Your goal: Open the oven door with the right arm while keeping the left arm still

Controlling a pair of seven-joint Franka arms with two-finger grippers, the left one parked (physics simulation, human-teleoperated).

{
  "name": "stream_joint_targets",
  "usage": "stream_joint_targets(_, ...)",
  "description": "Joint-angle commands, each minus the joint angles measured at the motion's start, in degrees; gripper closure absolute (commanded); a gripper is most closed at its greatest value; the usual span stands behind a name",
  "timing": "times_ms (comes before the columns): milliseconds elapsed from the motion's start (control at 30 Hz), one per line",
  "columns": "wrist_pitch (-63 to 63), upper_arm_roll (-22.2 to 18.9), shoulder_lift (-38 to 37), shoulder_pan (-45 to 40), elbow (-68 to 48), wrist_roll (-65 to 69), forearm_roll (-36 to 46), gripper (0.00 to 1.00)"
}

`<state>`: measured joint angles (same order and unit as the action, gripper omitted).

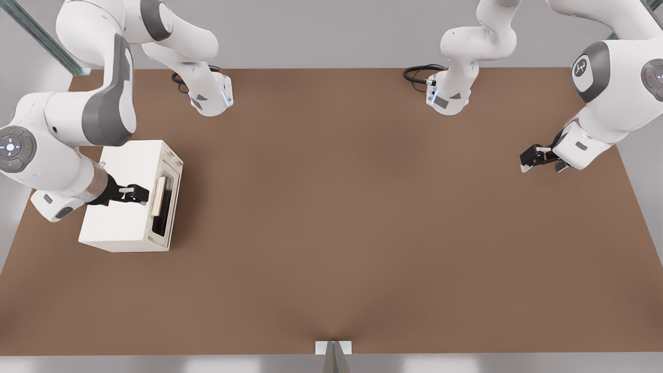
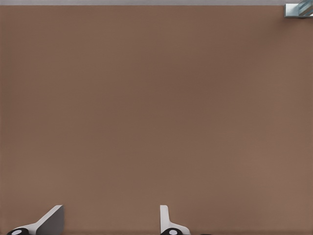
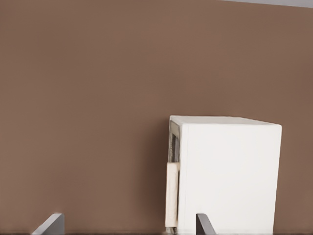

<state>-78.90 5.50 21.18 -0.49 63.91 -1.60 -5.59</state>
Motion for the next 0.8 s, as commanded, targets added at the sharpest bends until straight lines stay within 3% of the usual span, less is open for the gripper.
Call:
stream_joint_targets(0, 2.6, 0.0, 0.0, 0.1, 0.0, 2.0, 0.1, 0.0)
stream_joint_targets(67, 2.6, -0.1, 0.2, 0.1, 0.5, 2.1, -0.8, 0.0)
stream_joint_targets(133, -0.5, 0.8, 1.1, 1.5, 7.7, 0.6, -13.4, 0.0)
stream_joint_targets(200, -3.5, 6.5, 1.0, 3.0, 17.0, -15.1, -25.2, 0.01)
stream_joint_targets(233, -5.1, 7.9, 0.9, 3.0, 20.1, -20.0, -27.0, 0.07)
stream_joint_targets(267, -6.2, 8.4, 0.9, 3.0, 21.8, -21.2, -28.5, 0.34)
stream_joint_targets(333, -8.3, 9.9, 1.0, 3.0, 26.0, -25.1, -32.7, 0.7)
stream_joint_targets(400, -11.3, 9.9, 0.9, 3.0, 29.6, -26.1, -35.6, 0.93)
stream_joint_targets(433, -12.3, 9.9, 0.7, 2.5, 31.2, -26.5, -37.0, 0.98)
stream_joint_targets(633, -15.4, 9.8, 0.7, 1.5, 36.6, -28.7, -40.8, 1.0)
stream_joint_targets(767, -21.3, 9.9, -4.6, -0.2, 47.0, -32.6, -40.8, 1.0)
